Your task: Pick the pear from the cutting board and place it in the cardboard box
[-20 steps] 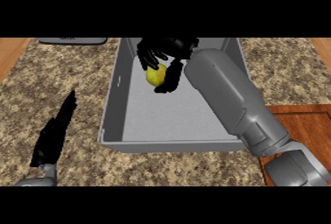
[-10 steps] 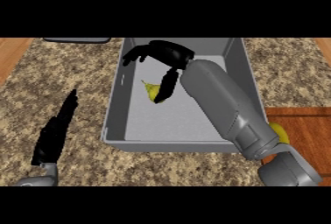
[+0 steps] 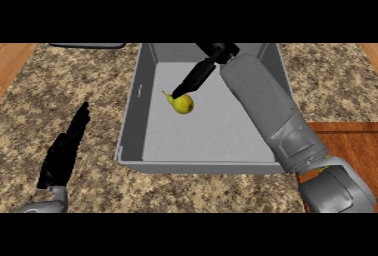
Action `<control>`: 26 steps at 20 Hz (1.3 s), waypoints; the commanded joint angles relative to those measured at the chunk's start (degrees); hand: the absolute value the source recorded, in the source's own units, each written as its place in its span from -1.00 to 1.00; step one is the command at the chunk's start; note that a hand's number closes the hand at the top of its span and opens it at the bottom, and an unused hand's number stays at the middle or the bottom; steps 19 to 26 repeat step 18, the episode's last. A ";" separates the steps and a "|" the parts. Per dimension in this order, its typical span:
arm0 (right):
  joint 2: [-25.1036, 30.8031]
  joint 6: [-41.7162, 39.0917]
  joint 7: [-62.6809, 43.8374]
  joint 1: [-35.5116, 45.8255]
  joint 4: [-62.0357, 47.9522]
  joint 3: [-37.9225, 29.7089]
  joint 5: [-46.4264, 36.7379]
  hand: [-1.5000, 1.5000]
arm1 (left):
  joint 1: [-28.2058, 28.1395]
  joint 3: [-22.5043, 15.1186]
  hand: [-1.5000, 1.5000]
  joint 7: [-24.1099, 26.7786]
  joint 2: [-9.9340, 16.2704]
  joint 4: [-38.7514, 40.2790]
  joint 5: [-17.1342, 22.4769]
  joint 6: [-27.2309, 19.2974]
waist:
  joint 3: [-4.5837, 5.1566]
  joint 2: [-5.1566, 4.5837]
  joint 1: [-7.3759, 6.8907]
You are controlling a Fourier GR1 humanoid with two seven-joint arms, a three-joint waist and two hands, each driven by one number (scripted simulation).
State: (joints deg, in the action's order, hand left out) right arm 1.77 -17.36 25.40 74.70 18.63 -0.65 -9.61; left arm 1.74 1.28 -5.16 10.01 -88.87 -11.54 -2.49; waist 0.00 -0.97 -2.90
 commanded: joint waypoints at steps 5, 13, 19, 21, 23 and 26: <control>9.16 -1.65 -2.45 3.40 -6.39 -10.60 7.95 -1.00 | 1.20 -0.51 0.00 0.33 -0.35 1.05 -0.73 -0.04 | 0.01 -0.75 -0.72; 23.30 -8.96 -0.60 1.18 -9.49 -13.84 9.61 -1.00 | 3.19 -1.12 0.00 0.28 -0.02 0.32 -0.23 1.44 | -0.13 -2.14 -2.54; 28.40 -14.79 0.24 1.17 -9.78 -13.26 8.66 -1.00 | 3.03 -1.67 0.00 0.70 -0.99 0.55 -0.54 0.85 | -0.20 -2.67 -3.94; 28.40 -14.79 0.24 1.17 -9.78 -13.26 8.66 -1.00 | 3.03 -1.67 0.00 0.70 -0.99 0.55 -0.54 0.85 | -0.20 -2.67 -3.94; 28.40 -14.79 0.24 1.17 -9.78 -13.26 8.66 -1.00 | 3.03 -1.67 0.00 0.70 -0.99 0.55 -0.54 0.85 | -0.20 -2.67 -3.94; 28.40 -14.79 0.24 1.17 -9.78 -13.26 8.66 -1.00 | 3.03 -1.67 0.00 0.70 -0.99 0.55 -0.54 0.85 | -0.20 -2.67 -3.94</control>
